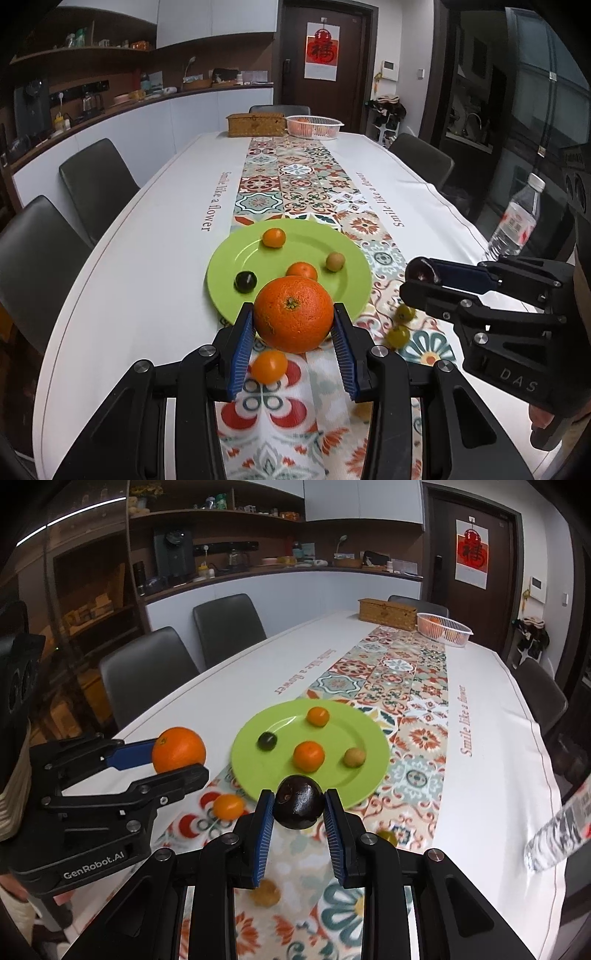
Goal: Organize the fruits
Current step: 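Carry the orange with the left tool while the right tool carries the plum over the plate, then open the left tool onto the plate while the right tool releases the plum there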
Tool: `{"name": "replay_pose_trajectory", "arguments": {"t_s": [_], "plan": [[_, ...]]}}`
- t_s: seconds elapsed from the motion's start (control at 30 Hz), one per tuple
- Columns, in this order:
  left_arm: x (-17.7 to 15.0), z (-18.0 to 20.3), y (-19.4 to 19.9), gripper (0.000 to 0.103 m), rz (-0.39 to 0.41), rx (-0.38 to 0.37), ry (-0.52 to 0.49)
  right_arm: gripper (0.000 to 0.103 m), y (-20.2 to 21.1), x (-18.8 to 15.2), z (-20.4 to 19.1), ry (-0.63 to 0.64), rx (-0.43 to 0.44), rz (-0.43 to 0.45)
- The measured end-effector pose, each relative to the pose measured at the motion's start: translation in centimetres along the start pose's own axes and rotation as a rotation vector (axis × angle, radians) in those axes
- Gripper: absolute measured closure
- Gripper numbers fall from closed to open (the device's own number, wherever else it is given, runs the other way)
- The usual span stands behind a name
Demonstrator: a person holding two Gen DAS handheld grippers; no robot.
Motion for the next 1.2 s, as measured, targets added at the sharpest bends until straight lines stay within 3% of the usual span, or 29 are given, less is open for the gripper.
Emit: {"name": "replay_pose_trajectory", "arguments": {"t_s": [0.4, 0.73, 1.2], "plan": [[2.6, -2.3, -5.4, 0.063, -0.044, 0.018, 0.01, 0.075, -5.9, 2.5, 2.3, -0.003, -0.002, -0.052], [4.2, -3.0, -10.1, 0.063, -0.107, -0.016, 0.024, 0.075, -11.1, 3.6, 4.1, -0.011, 0.006, -0.116], [4.4, -4.2, -14.0, 0.062, -0.176, 0.024, -0.002, 0.075, -15.7, 3.0, 5.3, -0.023, 0.013, -0.188]]}}
Point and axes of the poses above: each gripper's, at about its wrist camera, not at the fingertips, and y roughly against the way its jaws point, z to its right, x to its top, the point moved 10 cm from there along -y, roughly the way its jaws point, and after that the axes turned 11 degrees about y, right-handed, at the moved point
